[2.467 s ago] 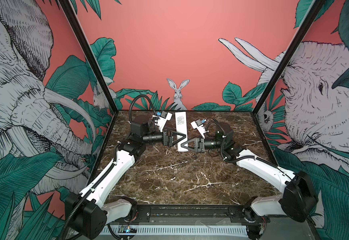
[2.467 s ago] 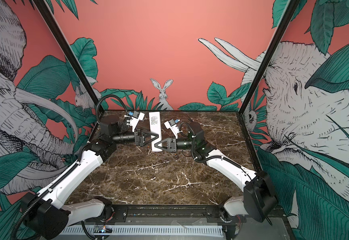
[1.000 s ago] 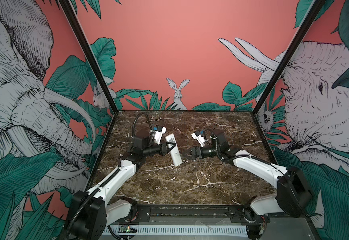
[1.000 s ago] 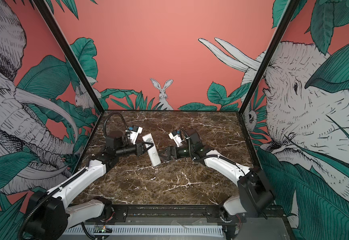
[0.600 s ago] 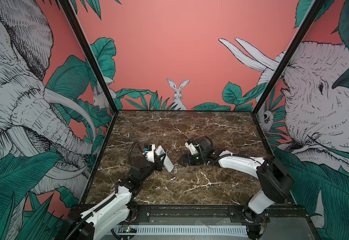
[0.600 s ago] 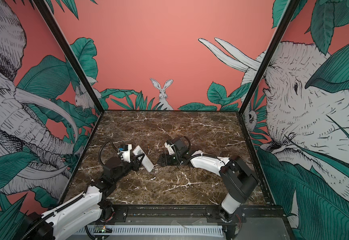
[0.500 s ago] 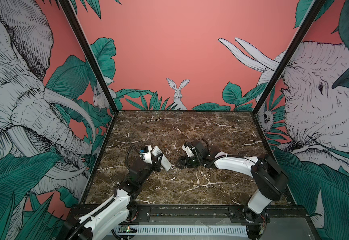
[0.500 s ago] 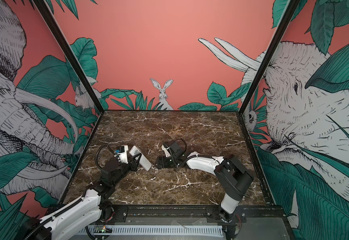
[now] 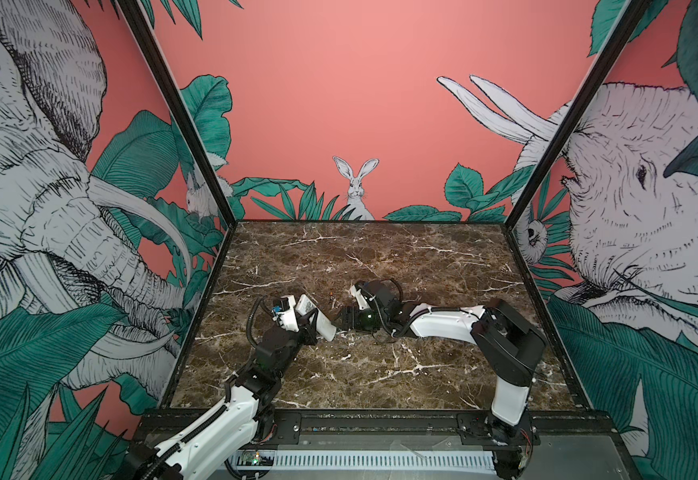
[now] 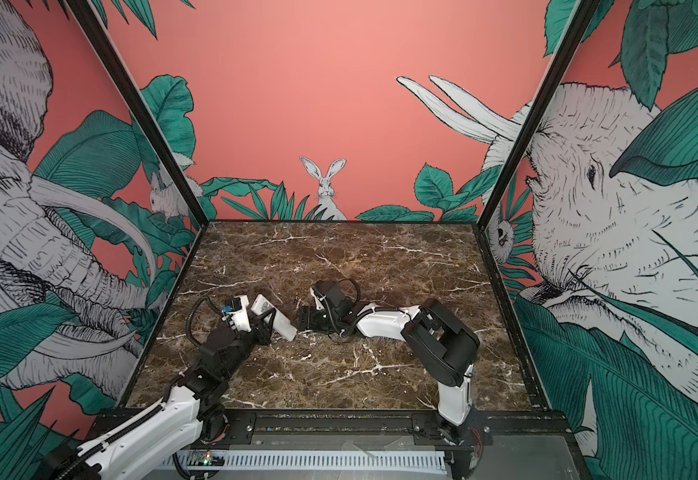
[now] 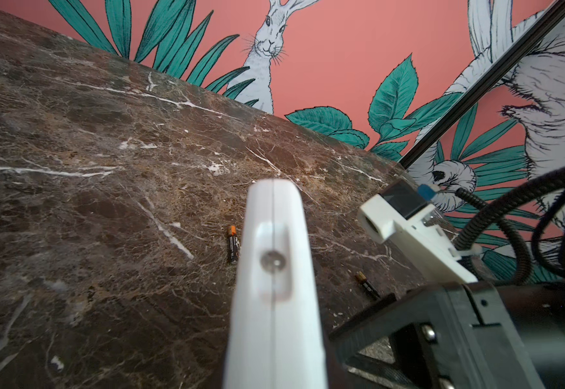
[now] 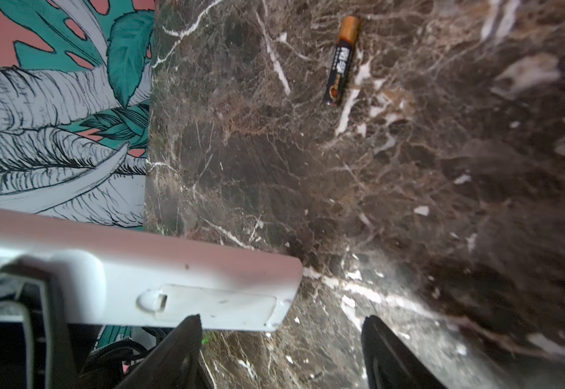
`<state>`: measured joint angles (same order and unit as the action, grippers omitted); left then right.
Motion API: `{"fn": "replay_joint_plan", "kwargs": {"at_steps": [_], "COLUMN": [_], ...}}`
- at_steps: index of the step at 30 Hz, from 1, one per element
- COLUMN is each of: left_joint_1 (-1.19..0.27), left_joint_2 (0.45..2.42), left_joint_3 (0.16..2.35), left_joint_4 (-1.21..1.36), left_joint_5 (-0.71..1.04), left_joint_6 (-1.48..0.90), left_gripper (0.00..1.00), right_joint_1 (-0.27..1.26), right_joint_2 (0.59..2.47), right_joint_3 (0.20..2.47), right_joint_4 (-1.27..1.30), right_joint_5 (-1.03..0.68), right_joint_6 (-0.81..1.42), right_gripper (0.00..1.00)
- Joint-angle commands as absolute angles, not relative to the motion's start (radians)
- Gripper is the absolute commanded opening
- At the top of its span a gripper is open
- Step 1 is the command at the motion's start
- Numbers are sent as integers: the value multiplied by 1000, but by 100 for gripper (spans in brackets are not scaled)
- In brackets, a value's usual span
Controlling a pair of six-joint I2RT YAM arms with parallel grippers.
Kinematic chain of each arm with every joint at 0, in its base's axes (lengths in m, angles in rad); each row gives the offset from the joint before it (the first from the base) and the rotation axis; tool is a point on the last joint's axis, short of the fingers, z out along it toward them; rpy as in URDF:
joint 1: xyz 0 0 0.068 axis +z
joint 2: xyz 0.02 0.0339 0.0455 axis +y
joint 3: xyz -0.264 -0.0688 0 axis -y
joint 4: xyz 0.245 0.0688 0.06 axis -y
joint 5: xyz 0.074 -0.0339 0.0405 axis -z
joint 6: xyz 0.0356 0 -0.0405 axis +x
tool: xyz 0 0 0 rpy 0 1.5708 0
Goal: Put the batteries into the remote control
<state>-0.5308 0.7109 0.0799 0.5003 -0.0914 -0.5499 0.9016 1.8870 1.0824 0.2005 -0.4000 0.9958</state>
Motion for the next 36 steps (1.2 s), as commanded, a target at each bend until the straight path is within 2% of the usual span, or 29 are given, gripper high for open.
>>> {"fn": "replay_joint_plan", "kwargs": {"at_steps": [1,9,26,36], "left_joint_1": [-534,-534,-534,-534], "left_joint_2": [691,639,538,487], "left_joint_3": [55,6,-24,-25], "left_joint_4": [534,510,420,369], "left_joint_5": [-108,-144,-199,-186], "left_joint_6": [-576,-576,-604,-597], "left_gripper": [0,0,0,0], "right_joint_1": [918,942,1001,1007], "right_joint_2": [1928,1982,2007,2069], "right_joint_3": [1121,1139,1155,1170], "right_joint_4": [305,392,396,394], "right_joint_5": [-409,-408,-390,-375], "right_joint_6": [1089,1161,1164,1187], "right_gripper": [74,73,71,66]}}
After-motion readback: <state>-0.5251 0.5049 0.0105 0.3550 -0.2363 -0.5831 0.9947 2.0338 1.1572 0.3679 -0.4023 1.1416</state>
